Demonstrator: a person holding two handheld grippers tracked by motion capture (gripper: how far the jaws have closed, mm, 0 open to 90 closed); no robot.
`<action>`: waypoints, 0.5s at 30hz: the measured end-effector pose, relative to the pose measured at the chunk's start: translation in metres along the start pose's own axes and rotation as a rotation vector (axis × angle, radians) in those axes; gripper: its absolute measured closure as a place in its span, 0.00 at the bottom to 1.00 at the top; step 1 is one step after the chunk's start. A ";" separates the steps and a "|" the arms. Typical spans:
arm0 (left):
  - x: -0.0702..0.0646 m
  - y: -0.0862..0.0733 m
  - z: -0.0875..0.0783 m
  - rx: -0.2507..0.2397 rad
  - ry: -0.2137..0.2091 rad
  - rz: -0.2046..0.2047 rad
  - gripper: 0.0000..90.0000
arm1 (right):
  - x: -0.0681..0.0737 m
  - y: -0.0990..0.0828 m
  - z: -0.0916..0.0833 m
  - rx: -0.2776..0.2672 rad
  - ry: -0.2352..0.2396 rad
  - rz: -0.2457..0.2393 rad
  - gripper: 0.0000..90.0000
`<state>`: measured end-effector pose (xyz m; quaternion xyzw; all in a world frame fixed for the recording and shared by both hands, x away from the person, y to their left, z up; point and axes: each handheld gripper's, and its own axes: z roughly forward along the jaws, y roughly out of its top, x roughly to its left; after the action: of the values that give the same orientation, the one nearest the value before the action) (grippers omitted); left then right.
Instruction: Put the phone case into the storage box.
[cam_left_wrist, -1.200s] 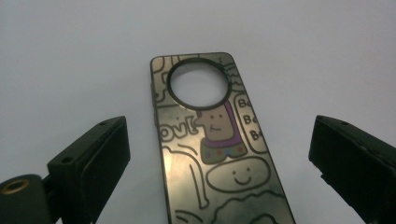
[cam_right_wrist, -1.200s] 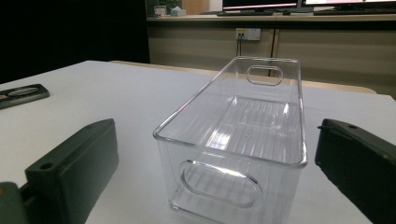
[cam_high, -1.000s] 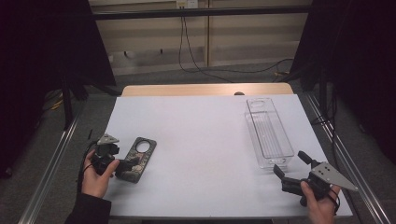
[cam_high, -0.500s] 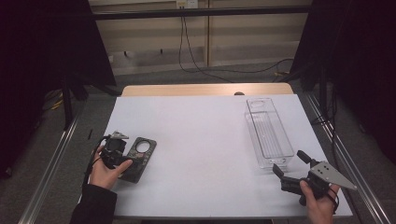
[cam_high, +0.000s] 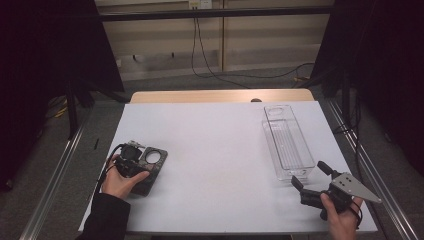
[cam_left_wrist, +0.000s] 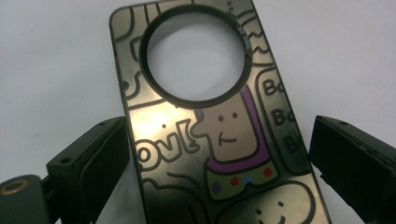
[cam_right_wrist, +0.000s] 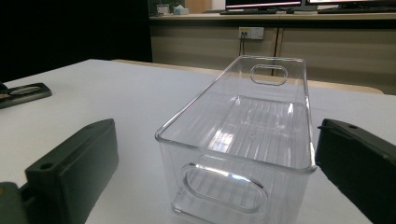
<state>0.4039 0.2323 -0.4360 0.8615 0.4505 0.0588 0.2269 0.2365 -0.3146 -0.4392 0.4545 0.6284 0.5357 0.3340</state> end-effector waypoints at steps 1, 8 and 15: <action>0.000 0.000 0.001 0.009 -0.002 0.001 0.05 | 0.000 0.000 0.000 0.001 -0.001 0.001 0.00; -0.008 0.009 0.007 0.091 0.050 0.012 0.03 | -0.001 0.000 0.000 0.001 0.002 -0.001 0.00; -0.012 0.007 0.010 0.091 0.080 0.025 0.00 | 0.000 0.000 -0.001 0.000 0.004 0.000 0.00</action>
<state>0.4053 0.2160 -0.4403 0.8734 0.4505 0.0757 0.1686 0.2360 -0.3150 -0.4395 0.4533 0.6290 0.5369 0.3326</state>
